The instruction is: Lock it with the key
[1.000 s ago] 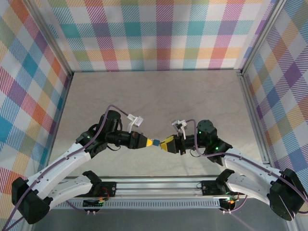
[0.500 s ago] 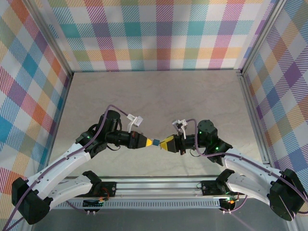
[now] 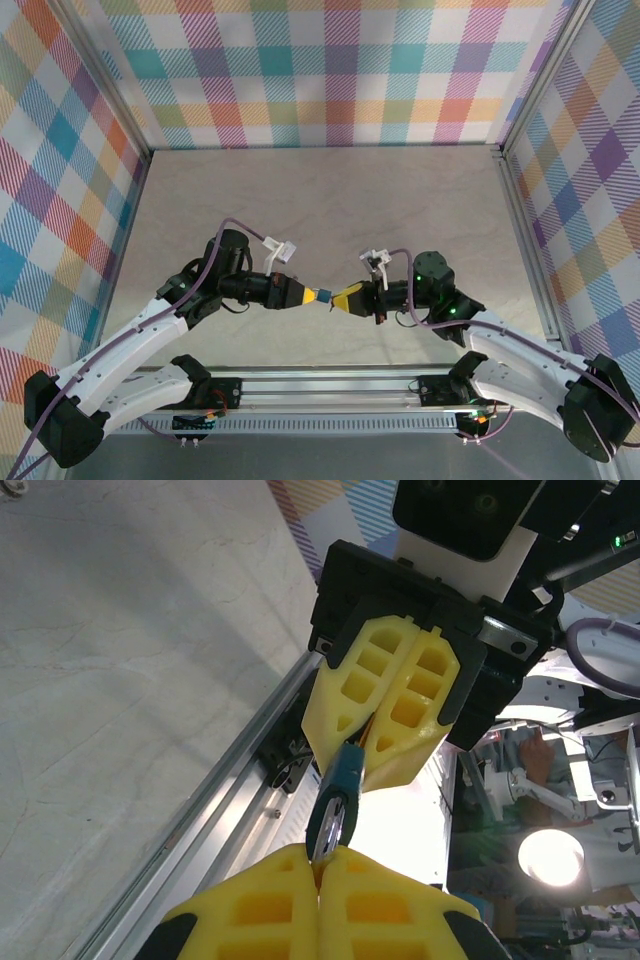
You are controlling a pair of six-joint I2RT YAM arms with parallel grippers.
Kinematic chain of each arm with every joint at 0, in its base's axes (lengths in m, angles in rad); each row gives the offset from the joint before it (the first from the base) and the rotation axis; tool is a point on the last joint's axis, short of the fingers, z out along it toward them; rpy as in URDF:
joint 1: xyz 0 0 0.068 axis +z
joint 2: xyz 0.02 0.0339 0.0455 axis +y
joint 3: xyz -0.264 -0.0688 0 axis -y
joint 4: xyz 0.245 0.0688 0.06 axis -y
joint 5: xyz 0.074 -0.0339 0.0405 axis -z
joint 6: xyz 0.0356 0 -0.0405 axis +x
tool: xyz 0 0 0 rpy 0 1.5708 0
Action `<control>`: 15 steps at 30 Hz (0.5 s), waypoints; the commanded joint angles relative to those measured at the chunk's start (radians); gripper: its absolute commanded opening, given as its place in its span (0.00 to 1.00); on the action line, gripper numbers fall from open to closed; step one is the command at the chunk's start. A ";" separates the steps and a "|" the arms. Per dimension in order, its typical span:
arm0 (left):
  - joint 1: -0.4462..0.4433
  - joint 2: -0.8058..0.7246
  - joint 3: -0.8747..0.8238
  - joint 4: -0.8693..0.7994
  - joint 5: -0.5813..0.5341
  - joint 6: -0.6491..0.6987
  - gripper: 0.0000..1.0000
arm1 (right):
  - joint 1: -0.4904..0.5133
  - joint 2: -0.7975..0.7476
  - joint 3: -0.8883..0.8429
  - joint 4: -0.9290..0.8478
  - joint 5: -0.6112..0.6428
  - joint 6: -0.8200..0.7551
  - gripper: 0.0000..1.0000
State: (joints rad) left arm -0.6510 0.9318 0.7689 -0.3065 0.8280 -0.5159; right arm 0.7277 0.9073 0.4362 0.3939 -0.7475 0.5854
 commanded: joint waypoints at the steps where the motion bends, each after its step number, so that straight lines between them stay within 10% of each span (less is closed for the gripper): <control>1: 0.013 -0.023 -0.012 0.020 0.003 -0.009 0.00 | 0.001 -0.050 -0.022 -0.054 0.059 -0.055 0.00; 15: 0.068 -0.006 -0.028 0.105 0.024 -0.057 0.00 | -0.020 -0.149 -0.088 -0.106 0.102 -0.054 0.00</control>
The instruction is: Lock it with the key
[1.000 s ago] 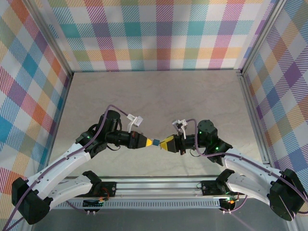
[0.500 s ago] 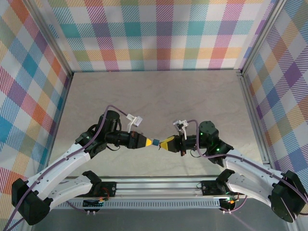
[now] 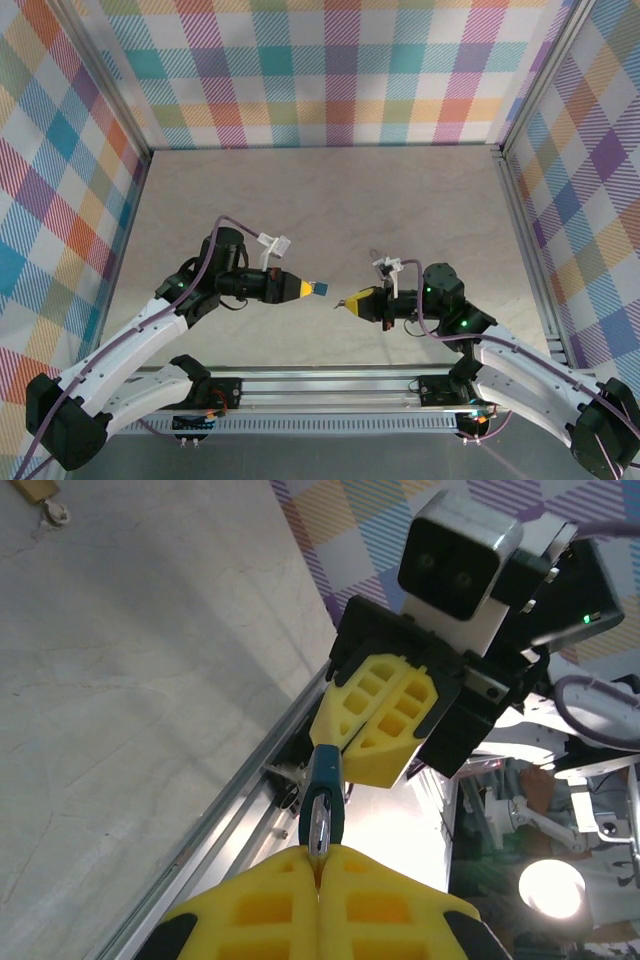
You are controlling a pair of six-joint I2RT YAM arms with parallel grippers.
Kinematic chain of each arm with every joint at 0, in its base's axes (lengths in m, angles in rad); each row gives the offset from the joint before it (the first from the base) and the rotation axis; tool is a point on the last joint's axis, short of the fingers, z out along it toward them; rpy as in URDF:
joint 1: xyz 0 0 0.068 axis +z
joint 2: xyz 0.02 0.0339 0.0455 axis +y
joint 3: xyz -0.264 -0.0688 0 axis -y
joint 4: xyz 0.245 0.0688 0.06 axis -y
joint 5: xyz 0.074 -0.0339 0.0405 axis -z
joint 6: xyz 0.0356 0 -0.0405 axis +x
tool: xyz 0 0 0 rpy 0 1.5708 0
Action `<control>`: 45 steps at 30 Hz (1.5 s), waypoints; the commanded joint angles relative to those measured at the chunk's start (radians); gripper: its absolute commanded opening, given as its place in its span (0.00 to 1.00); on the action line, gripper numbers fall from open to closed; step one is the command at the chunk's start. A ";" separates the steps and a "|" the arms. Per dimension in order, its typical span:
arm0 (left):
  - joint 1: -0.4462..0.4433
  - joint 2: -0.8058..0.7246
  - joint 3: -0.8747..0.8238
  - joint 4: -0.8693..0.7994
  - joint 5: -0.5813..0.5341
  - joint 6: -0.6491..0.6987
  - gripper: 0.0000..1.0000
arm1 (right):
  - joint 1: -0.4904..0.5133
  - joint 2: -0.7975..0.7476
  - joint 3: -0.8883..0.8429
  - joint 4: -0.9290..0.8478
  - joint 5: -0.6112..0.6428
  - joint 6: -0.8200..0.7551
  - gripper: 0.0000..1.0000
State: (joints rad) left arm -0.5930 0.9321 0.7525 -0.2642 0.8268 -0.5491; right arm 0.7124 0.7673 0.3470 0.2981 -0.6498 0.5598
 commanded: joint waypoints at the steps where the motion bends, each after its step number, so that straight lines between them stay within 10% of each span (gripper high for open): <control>1: 0.011 -0.004 -0.010 0.059 0.021 -0.023 0.00 | -0.006 -0.008 0.013 -0.025 -0.003 -0.034 0.00; 24: 0.015 0.674 0.329 -0.280 -0.453 0.129 0.00 | -0.019 0.316 0.034 0.098 0.184 0.056 0.00; 45: 0.035 1.019 0.586 -0.411 -0.523 0.243 0.00 | -0.022 0.709 0.151 0.254 0.310 0.098 0.00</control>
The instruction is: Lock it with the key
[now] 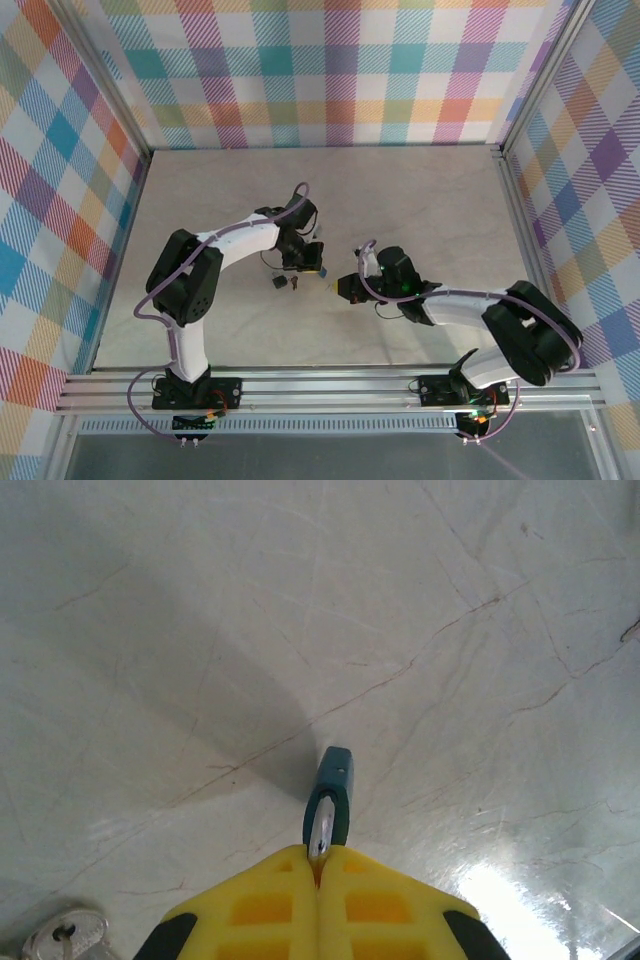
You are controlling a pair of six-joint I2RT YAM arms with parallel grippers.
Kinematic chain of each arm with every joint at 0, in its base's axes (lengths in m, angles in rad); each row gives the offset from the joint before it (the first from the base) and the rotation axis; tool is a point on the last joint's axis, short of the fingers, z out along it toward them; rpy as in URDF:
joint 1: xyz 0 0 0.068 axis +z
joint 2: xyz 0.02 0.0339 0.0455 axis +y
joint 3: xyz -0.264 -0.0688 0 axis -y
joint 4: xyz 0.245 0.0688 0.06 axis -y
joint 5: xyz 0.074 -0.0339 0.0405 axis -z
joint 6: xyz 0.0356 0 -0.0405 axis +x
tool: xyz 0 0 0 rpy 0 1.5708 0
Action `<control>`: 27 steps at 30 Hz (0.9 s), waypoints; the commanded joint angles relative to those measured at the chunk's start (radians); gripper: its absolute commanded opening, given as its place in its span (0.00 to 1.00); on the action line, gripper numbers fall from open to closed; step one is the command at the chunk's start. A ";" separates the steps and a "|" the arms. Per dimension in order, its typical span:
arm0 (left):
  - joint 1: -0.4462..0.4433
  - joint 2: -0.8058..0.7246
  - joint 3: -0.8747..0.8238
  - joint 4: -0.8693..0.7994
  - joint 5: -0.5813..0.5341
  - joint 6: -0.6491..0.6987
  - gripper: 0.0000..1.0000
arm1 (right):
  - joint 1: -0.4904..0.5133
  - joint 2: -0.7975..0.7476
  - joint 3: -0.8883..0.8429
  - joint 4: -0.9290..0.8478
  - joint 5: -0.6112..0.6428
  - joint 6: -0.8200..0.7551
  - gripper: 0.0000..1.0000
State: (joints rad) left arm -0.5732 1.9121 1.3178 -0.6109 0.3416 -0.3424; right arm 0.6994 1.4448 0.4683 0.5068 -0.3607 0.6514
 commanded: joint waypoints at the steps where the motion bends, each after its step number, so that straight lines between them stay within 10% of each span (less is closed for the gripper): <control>1: 0.019 0.041 0.027 -0.073 -0.047 0.039 0.00 | -0.010 0.044 0.032 0.045 0.027 0.007 0.00; 5: 0.026 0.027 0.039 -0.091 -0.082 0.046 0.25 | -0.024 0.074 0.035 0.053 0.064 0.011 0.00; 20: 0.035 -0.098 0.119 -0.124 -0.141 0.054 0.61 | -0.046 0.274 0.194 -0.016 0.094 0.011 0.00; 27: 0.035 -0.195 0.128 -0.106 -0.161 0.026 0.70 | -0.046 0.254 0.228 -0.116 0.120 -0.017 0.33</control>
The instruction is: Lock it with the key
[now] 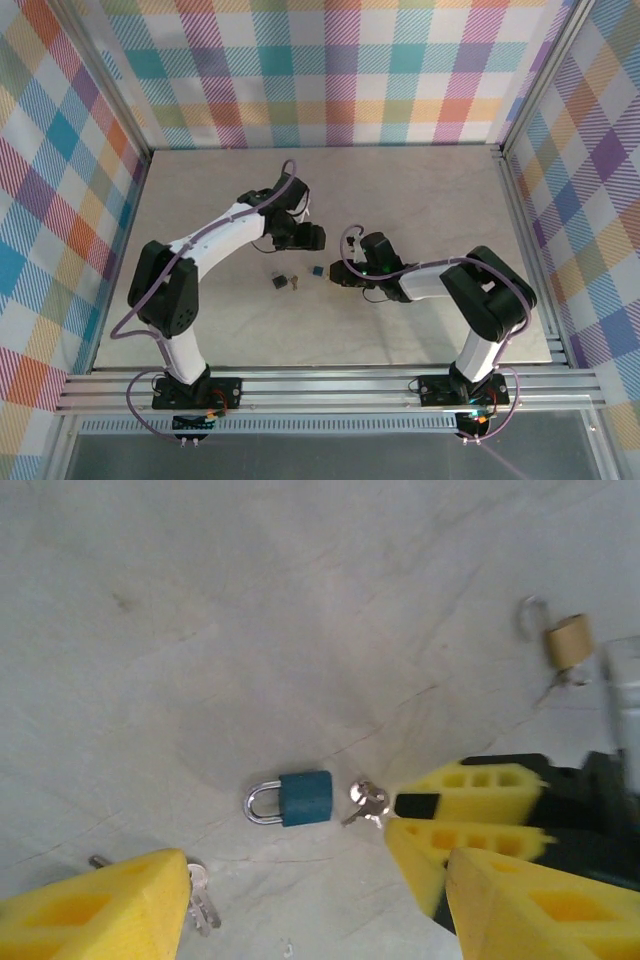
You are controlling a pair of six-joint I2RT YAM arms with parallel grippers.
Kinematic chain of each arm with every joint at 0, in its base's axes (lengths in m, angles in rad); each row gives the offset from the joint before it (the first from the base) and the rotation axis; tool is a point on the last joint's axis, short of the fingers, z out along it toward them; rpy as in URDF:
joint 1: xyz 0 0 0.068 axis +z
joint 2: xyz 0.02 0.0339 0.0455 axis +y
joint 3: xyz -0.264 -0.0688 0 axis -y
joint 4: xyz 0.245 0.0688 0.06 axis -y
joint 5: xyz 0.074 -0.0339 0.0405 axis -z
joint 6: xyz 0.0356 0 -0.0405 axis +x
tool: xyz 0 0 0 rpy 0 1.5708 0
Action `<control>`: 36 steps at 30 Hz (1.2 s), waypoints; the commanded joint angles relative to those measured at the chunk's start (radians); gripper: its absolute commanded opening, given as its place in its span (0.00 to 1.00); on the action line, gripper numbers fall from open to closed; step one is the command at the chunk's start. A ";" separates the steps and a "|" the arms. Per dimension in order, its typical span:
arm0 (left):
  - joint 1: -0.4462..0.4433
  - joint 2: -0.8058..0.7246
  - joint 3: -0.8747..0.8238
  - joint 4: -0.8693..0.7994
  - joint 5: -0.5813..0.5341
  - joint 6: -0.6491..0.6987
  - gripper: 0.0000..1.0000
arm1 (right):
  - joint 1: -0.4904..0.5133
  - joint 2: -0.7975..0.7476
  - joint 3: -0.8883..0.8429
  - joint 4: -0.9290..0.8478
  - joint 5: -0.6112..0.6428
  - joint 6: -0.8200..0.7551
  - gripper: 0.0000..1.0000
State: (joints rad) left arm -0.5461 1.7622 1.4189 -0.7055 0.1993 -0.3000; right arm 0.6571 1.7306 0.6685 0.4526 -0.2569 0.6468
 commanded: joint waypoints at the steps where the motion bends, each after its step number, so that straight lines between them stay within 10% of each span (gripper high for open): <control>1: 0.008 -0.052 0.029 -0.009 -0.015 -0.020 0.71 | -0.005 -0.053 0.027 -0.084 0.017 -0.022 0.40; 13: -0.099 -0.072 0.002 0.092 -0.022 -0.151 0.73 | -0.071 -0.479 0.063 -0.687 0.337 -0.208 0.91; 22: -0.225 0.002 -0.028 0.251 -0.112 -0.325 0.74 | -0.319 -0.547 0.006 -0.694 0.225 -0.126 0.94; 36: -0.240 -0.024 -0.117 0.418 -0.194 -0.424 0.75 | -0.312 -0.276 0.113 -0.689 0.247 -0.189 0.78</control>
State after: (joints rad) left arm -0.7841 1.8126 1.3415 -0.3443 0.0425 -0.6968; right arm 0.3309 1.4246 0.7433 -0.2443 0.0032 0.4770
